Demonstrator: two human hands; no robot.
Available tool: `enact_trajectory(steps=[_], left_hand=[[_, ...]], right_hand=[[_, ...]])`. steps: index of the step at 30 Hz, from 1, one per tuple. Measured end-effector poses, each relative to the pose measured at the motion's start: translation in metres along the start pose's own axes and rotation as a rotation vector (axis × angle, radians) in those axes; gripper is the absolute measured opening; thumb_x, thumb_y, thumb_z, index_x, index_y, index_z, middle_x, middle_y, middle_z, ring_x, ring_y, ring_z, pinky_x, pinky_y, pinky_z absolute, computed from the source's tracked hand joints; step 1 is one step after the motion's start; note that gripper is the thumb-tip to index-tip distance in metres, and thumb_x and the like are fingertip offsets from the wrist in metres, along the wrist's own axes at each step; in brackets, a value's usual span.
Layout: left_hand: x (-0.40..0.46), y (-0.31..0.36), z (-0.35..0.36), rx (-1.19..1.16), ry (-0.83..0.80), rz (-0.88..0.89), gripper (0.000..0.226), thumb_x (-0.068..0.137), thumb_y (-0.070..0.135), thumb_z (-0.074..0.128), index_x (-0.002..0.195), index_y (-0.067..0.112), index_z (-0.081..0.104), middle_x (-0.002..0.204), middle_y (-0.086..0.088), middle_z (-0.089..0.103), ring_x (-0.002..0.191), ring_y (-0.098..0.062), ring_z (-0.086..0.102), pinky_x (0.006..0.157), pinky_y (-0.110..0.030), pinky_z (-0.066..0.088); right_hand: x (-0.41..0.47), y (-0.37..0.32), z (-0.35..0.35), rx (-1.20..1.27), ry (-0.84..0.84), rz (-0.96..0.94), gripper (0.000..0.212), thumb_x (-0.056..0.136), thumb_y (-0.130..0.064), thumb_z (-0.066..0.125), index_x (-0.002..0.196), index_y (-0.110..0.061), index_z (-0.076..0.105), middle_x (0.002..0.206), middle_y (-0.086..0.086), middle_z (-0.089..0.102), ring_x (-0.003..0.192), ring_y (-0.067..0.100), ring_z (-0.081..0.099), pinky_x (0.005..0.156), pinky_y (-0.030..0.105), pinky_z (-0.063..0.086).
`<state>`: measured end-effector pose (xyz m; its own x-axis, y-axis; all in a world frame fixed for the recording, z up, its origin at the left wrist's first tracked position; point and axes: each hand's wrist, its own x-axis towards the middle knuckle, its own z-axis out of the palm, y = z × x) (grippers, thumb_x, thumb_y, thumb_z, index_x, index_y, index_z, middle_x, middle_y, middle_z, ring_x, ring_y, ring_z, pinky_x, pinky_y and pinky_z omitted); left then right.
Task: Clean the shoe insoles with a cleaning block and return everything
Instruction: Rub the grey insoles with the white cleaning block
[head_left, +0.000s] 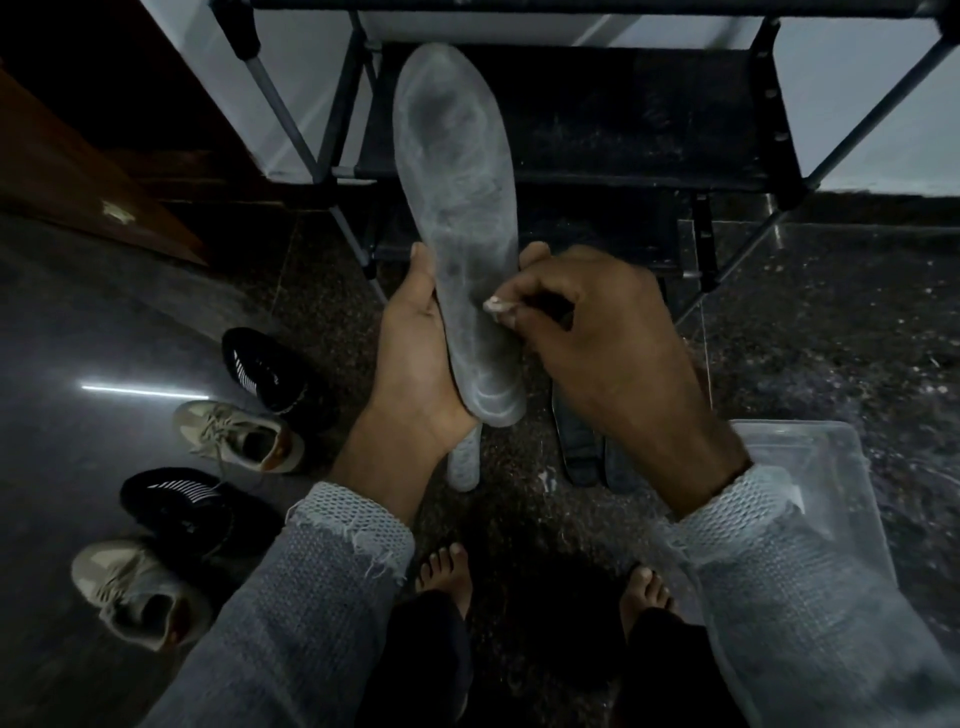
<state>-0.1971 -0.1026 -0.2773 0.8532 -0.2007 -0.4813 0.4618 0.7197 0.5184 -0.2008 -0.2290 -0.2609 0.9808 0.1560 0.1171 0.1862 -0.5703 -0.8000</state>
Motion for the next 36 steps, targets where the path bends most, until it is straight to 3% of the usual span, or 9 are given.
enact_trajectory(steps=[2,6,9,12,15,20,28,32,36], left_hand=[[0.0,-0.001,0.0,0.008,-0.002,-0.007,0.069,0.101,0.052,0.026,0.104,0.0,0.071,0.108,-0.015,0.07,0.1,-0.023,0.069,0.095,-0.033,0.051],[-0.002,-0.002,0.003,-0.007,-0.009,-0.049,0.066,0.1,0.056,0.03,0.122,0.001,0.059,0.125,-0.019,0.063,0.117,-0.027,0.061,0.104,-0.038,0.046],[-0.002,-0.008,0.004,0.028,-0.034,-0.026,0.059,0.101,0.052,0.028,0.114,0.005,0.062,0.108,-0.014,0.071,0.103,-0.023,0.068,0.097,-0.034,0.051],[-0.002,-0.015,0.005,0.052,-0.052,-0.053,0.057,0.101,0.052,0.028,0.12,0.008,0.06,0.112,-0.012,0.068,0.11,-0.023,0.063,0.106,-0.038,0.044],[-0.001,-0.015,0.004,0.053,-0.048,-0.051,0.056,0.101,0.051,0.028,0.117,0.008,0.06,0.108,-0.011,0.069,0.106,-0.022,0.063,0.103,-0.036,0.044],[-0.002,-0.012,0.004,0.054,-0.05,-0.042,0.058,0.1,0.052,0.028,0.108,0.007,0.064,0.101,-0.011,0.072,0.096,-0.022,0.07,0.093,-0.034,0.053],[-0.003,-0.022,0.008,0.125,-0.08,-0.093,0.053,0.102,0.049,0.028,0.11,0.01,0.064,0.094,-0.007,0.072,0.088,-0.018,0.069,0.082,-0.029,0.057],[-0.001,-0.017,0.004,0.101,-0.046,-0.063,0.056,0.101,0.051,0.03,0.121,0.007,0.059,0.114,-0.012,0.068,0.113,-0.025,0.063,0.102,-0.037,0.046],[-0.001,-0.011,0.001,0.094,-0.036,-0.057,0.059,0.1,0.054,0.028,0.113,0.008,0.062,0.106,-0.012,0.07,0.1,-0.024,0.068,0.09,-0.035,0.055]], right_hand=[[0.0,-0.002,-0.003,-0.006,-0.087,-0.026,0.007,0.084,-0.014,0.072,0.088,-0.018,0.076,0.091,-0.006,0.068,0.086,0.004,0.062,0.08,0.02,0.052],[0.001,-0.007,-0.014,0.045,-0.351,-0.062,0.009,0.084,-0.013,0.072,0.087,-0.02,0.076,0.08,-0.02,0.068,0.08,-0.009,0.062,0.074,0.005,0.045],[0.001,-0.004,-0.006,0.06,-0.075,-0.02,0.009,0.085,-0.014,0.071,0.089,-0.02,0.075,0.082,-0.017,0.063,0.08,-0.006,0.06,0.075,0.006,0.045],[0.002,0.0,0.003,0.012,0.151,-0.007,0.01,0.087,-0.014,0.069,0.093,-0.02,0.074,0.091,-0.007,0.064,0.083,0.0,0.06,0.077,0.009,0.047],[0.001,-0.001,0.003,0.002,0.121,-0.004,0.01,0.087,-0.013,0.068,0.093,-0.019,0.074,0.092,-0.005,0.064,0.085,0.002,0.06,0.079,0.013,0.049],[0.004,-0.009,-0.015,0.087,-0.225,0.005,0.008,0.083,-0.016,0.073,0.088,-0.022,0.076,0.083,-0.017,0.065,0.084,-0.003,0.063,0.079,0.013,0.05],[0.008,0.011,-0.009,-0.042,0.228,0.045,0.009,0.089,-0.017,0.068,0.094,-0.022,0.074,0.093,-0.007,0.064,0.083,0.0,0.061,0.078,0.011,0.049],[0.006,0.0,-0.009,0.031,-0.025,0.035,0.009,0.085,-0.018,0.071,0.09,-0.024,0.075,0.087,-0.014,0.063,0.082,-0.002,0.062,0.076,0.01,0.049],[0.004,-0.011,-0.015,0.107,-0.282,-0.048,0.011,0.083,-0.012,0.073,0.088,-0.022,0.076,0.075,-0.023,0.062,0.077,-0.012,0.061,0.072,0.006,0.045]])
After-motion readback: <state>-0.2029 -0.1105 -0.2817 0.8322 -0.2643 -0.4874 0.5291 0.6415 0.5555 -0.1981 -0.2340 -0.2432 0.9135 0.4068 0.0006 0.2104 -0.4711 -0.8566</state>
